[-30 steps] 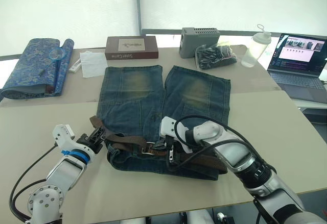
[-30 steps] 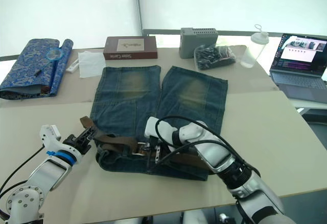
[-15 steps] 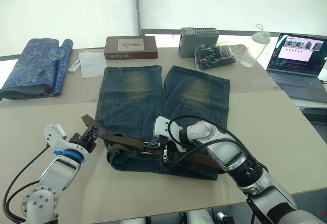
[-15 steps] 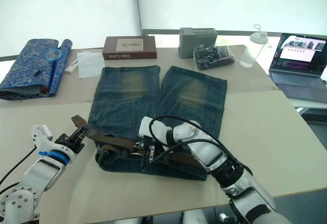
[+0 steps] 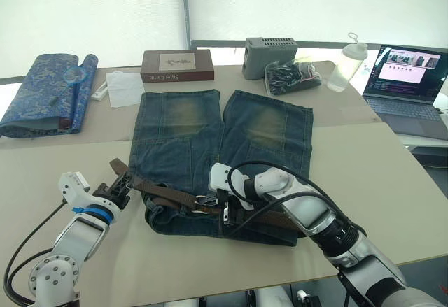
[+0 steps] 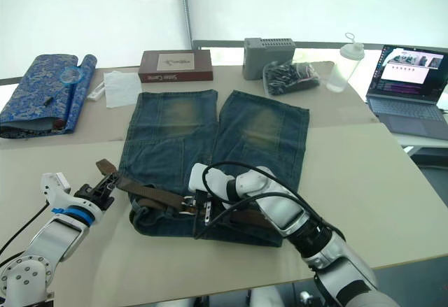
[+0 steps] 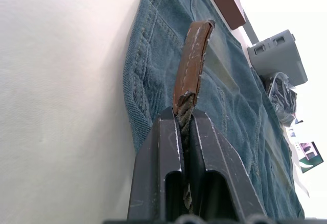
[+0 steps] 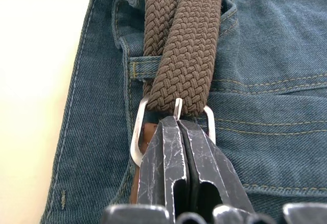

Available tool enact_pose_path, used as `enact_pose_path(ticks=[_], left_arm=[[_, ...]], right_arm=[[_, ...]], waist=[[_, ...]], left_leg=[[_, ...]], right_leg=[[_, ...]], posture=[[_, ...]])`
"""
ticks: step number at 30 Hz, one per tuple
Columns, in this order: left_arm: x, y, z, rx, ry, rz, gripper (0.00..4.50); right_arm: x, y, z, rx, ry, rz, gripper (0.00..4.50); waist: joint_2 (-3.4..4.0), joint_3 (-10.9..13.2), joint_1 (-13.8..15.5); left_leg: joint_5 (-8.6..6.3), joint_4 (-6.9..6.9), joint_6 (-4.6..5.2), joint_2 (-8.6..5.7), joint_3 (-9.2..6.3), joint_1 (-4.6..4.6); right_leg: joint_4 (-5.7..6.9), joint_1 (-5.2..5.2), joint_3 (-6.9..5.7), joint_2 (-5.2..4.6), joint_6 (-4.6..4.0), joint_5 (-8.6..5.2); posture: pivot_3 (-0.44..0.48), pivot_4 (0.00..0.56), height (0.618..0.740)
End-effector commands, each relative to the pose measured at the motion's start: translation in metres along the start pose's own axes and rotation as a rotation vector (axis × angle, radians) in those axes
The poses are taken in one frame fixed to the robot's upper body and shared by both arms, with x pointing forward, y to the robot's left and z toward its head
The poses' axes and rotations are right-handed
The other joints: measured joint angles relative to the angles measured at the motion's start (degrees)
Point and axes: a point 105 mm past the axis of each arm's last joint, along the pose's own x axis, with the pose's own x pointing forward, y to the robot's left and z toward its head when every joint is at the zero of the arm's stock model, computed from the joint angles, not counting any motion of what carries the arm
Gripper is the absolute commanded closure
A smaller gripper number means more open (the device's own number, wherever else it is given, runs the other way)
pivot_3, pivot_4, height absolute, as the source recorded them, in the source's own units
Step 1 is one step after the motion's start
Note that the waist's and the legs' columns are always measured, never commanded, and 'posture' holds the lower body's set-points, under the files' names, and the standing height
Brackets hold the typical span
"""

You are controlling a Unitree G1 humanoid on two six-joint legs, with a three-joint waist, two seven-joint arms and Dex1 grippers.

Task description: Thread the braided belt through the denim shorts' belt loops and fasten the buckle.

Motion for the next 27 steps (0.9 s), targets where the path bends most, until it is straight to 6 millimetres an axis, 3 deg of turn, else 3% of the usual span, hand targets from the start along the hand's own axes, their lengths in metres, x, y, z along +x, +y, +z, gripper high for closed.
enact_pose_path(ticks=[1,18,27], left_arm=[[-0.002,-0.001,0.016,-0.004,-0.064,0.0,4.5],[-0.006,0.011,0.02,-0.046,-0.093,0.044,4.5],[-0.005,0.003,0.015,-0.02,-0.066,0.012,4.5]], right_arm=[[-0.001,0.0,-0.001,-0.006,0.001,0.002,4.44],[0.009,0.007,-0.023,0.016,0.078,0.043,4.44],[0.018,0.009,-0.032,-0.008,0.129,0.059,4.44]], waist=[[0.0,0.0,0.0],[0.01,0.0,-0.5],[0.02,0.0,-0.6]], left_leg=[[0.0,0.0,0.0,0.0,0.0,0.0],[0.0,0.0,-0.01,0.01,0.0,0.12],[0.0,0.0,-0.03,0.02,0.0,0.29]], right_leg=[[0.0,0.0,0.0,0.0,0.0,0.0],[0.03,0.09,0.02,-0.02,-0.01,0.0],[0.08,0.2,0.05,0.0,-0.02,0.0]], posture=[[0.0,0.15,0.74],[0.0,0.15,0.74],[0.0,0.15,0.74]])
